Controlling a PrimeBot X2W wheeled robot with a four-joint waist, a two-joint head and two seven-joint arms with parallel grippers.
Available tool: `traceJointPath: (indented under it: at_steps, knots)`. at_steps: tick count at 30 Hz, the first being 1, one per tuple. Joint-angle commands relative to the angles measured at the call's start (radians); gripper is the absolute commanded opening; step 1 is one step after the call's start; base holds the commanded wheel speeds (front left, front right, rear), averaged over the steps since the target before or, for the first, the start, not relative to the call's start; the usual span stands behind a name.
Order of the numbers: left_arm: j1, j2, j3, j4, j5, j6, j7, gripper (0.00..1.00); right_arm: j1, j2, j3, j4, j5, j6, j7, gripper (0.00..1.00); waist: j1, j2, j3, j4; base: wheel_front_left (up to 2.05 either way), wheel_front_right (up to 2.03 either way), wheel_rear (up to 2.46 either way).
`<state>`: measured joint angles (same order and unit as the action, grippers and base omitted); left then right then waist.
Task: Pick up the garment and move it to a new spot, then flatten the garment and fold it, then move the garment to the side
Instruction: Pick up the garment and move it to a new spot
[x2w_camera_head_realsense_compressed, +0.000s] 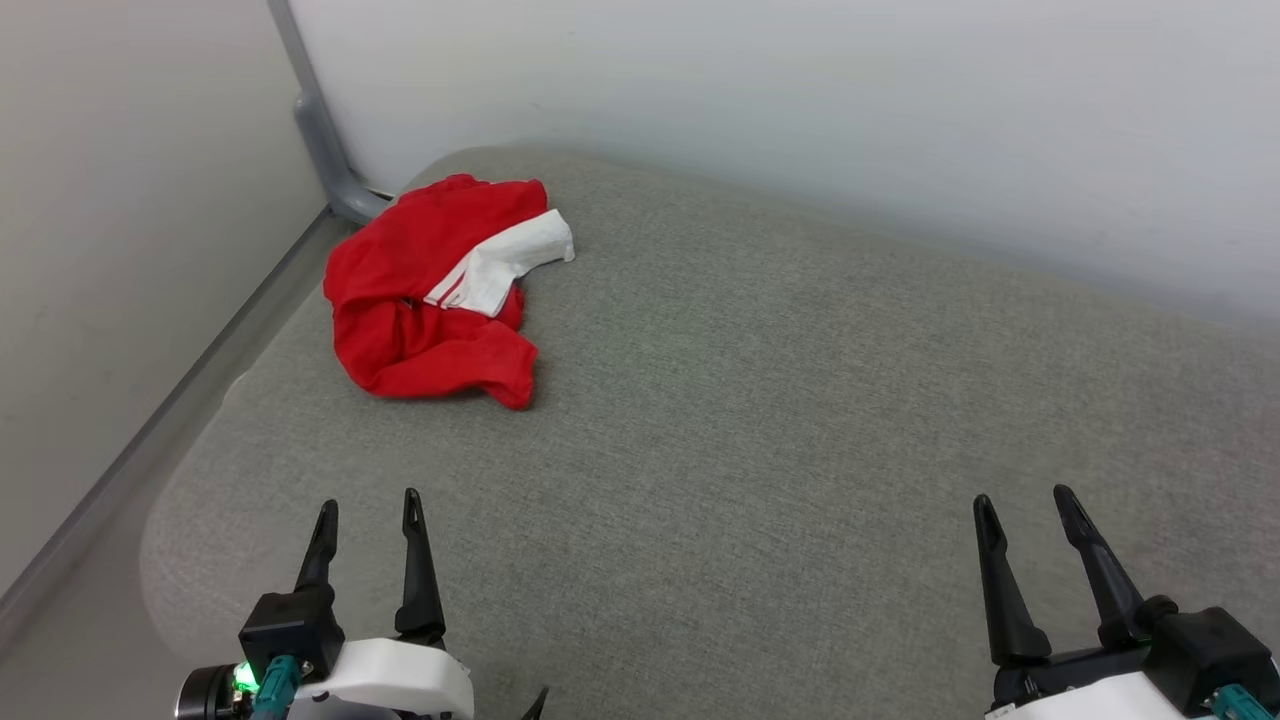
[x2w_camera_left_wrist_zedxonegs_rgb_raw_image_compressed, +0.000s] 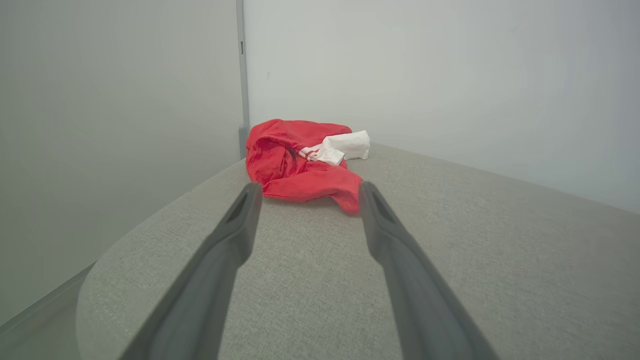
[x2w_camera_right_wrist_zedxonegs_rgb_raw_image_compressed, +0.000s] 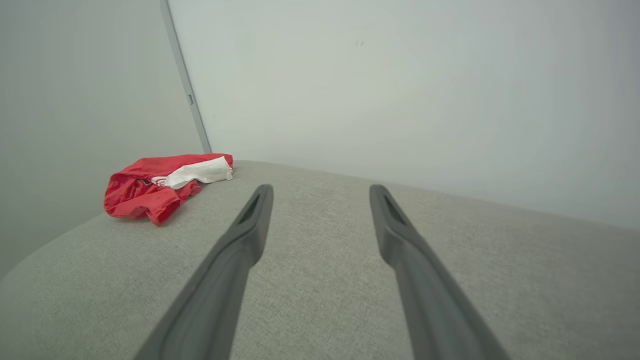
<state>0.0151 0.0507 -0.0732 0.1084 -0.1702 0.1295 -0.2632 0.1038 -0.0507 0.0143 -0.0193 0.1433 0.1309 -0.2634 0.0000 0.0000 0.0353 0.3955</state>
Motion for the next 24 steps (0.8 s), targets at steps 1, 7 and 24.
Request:
traceJointPath:
  at_steps: [1,7,24]
  knots:
    - [0.007,-0.001,0.003,0.0,-0.003,0.003,-0.002,1.0,-0.003,0.001,0.001,-0.003,-0.005,0.0,-0.002,1.0,0.0,0.0,0.004,0.026,0.0,0.0,0.0]
    - [0.013,-0.001,0.009,0.003,-0.012,0.005,-0.003,1.0,-0.005,0.001,0.004,-0.001,-0.013,0.0,-0.002,1.0,0.0,0.0,0.008,0.051,0.0,0.0,0.0]
    - [-0.234,0.041,0.188,0.031,0.017,-0.146,-0.002,1.0,-0.058,0.001,0.012,-0.028,-0.069,0.0,-0.002,1.0,0.0,0.0,0.113,0.019,0.0,0.0,0.0]
